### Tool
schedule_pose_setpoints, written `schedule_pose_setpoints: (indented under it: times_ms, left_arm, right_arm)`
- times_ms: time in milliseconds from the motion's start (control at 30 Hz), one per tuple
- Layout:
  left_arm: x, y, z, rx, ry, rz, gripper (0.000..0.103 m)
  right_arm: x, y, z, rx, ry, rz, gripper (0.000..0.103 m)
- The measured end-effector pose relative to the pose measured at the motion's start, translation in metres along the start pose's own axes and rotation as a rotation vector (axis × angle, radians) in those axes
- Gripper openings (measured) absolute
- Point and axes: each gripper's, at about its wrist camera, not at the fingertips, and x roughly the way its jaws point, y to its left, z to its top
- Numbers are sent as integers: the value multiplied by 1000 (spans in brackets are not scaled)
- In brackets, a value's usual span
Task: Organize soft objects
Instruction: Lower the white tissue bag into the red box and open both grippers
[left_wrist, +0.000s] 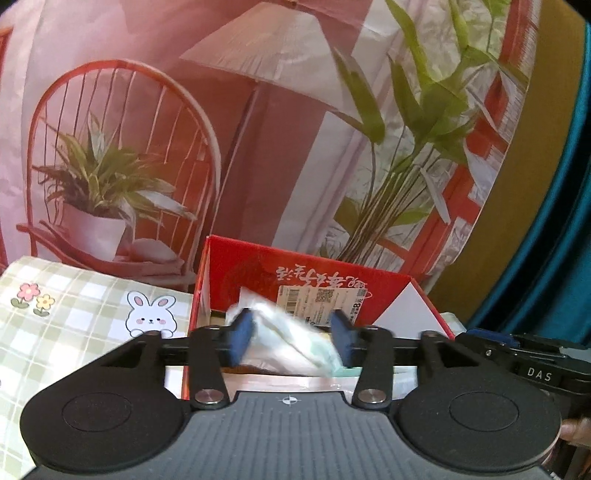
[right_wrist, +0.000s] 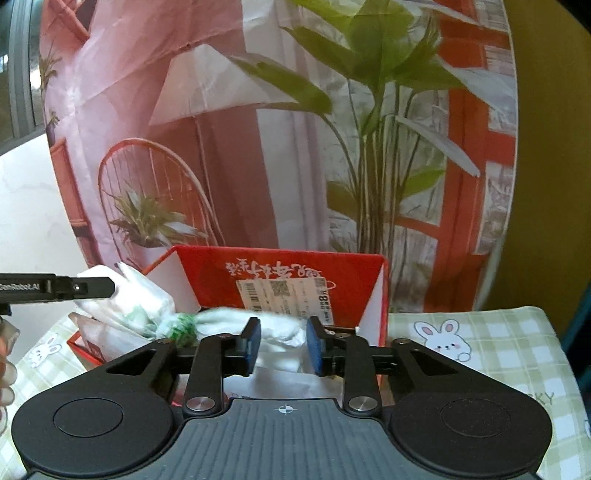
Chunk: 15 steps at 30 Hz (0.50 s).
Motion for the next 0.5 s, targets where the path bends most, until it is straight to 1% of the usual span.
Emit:
schedule_pose_setpoints:
  times_ms: [133,267,433,500]
  left_arm:
    - [-9,-7,8,36,-8,0,52]
    - [-22,-14,16,69,-19,26,52]
    - [-41,-24,6,109,12,72,56]
    - [-48,-27,-2,124,24,80,61]
  right_arm:
    - [-10,0,3,-1,-18,-1,29]
    - [-23,3,7,-10,-38,12,29]
    - [-40,4,2,-3,-49,33,29]
    - [-47,5,-3,4,-48,43,29]
